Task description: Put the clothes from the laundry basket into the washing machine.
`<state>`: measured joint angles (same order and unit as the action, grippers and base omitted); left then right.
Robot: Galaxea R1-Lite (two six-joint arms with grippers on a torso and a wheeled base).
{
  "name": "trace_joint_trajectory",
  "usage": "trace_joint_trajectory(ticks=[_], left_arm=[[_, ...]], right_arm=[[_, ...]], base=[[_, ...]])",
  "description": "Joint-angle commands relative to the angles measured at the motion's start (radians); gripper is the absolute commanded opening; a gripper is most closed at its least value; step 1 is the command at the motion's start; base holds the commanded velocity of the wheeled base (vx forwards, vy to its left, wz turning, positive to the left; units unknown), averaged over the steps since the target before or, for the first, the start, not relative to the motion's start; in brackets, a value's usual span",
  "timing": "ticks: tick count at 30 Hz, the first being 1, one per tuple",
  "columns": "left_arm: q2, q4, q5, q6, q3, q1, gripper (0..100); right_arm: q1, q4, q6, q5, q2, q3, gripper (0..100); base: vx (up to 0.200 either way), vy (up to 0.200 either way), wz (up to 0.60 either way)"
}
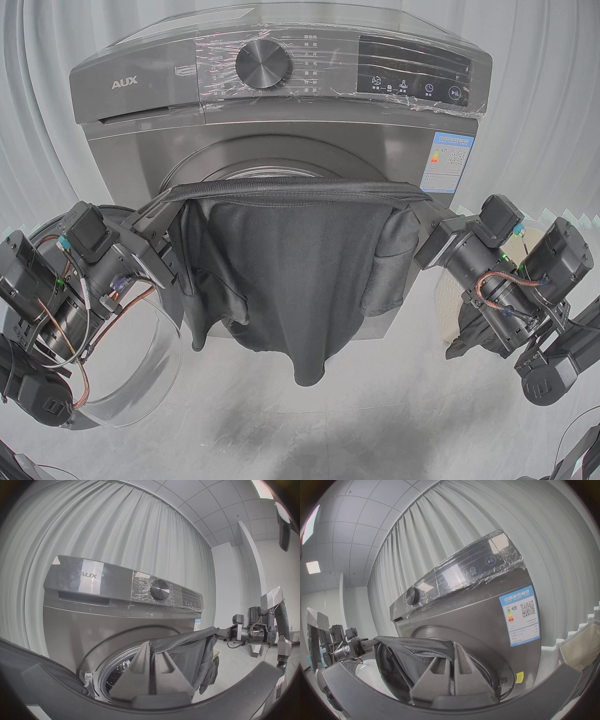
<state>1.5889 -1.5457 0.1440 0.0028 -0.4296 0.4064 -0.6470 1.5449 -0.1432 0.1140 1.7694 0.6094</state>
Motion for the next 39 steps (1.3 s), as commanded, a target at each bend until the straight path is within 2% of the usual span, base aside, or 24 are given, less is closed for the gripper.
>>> trace_joint_trajectory(ticks=[1,14,21,25,26,27,28,30,33,34,36,37,38,39], left_arm=[[-0.003,-0.001,-0.001,0.000,-0.009,0.000,0],[0.002,-0.001,-0.001,-0.001,-0.005,0.002,0],[0.023,0.001,-0.015,-0.003,-0.014,0.005,0],[0.045,0.003,-0.037,-0.004,-0.017,0.022,0],[0.059,0.006,-0.057,-0.006,-0.032,0.032,0],[0.059,0.006,-0.057,-0.006,-0.032,0.032,0],[0.079,0.006,-0.090,-0.006,-0.049,0.042,0],[0.095,0.006,-0.123,-0.006,-0.064,0.048,0],[0.114,0.009,-0.139,-0.010,-0.094,0.052,0],[0.132,0.026,-0.155,-0.014,-0.127,0.058,0],[0.154,0.058,-0.173,-0.014,-0.166,0.066,0],[0.155,0.059,-0.175,-0.014,-0.167,0.066,0],[0.175,0.087,-0.181,-0.014,-0.202,0.078,0],[0.187,0.098,-0.181,-0.014,-0.219,0.092,0]], right_arm=[[-0.002,0.000,0.001,0.004,-0.014,0.012,0],[0.000,0.000,-0.001,0.003,-0.022,0.009,0],[0.000,0.000,-0.009,0.003,-0.013,-0.002,0],[0.000,0.000,-0.029,0.004,-0.008,-0.019,0],[0.000,0.000,-0.029,0.004,-0.005,-0.040,100],[0.000,0.000,-0.029,0.004,-0.005,-0.040,100],[-0.002,0.000,-0.029,0.004,-0.005,-0.071,100],[-0.002,-0.002,-0.029,0.004,-0.007,-0.094,100],[0.001,-0.002,-0.029,0.003,-0.005,-0.140,100],[0.003,-0.002,-0.029,-0.005,-0.002,-0.204,100],[0.003,-0.002,-0.029,-0.010,0.025,-0.276,100],[0.001,-0.002,-0.029,-0.011,0.028,-0.281,100],[0.001,-0.002,-0.029,-0.016,0.068,-0.349,100],[0.001,-0.002,-0.029,-0.020,0.090,-0.369,100]], base=[[0.000,0.000,0.00],[0.000,0.000,0.00],[0.000,0.000,0.00],[0.000,0.000,0.00],[0.000,0.000,0.00],[0.000,0.000,0.00],[0.000,0.000,0.00],[0.000,0.000,0.00],[0.000,0.000,0.00],[0.000,0.000,0.00],[0.000,0.000,0.00],[0.000,0.000,0.00],[0.000,0.000,0.00],[0.000,0.000,0.00]])
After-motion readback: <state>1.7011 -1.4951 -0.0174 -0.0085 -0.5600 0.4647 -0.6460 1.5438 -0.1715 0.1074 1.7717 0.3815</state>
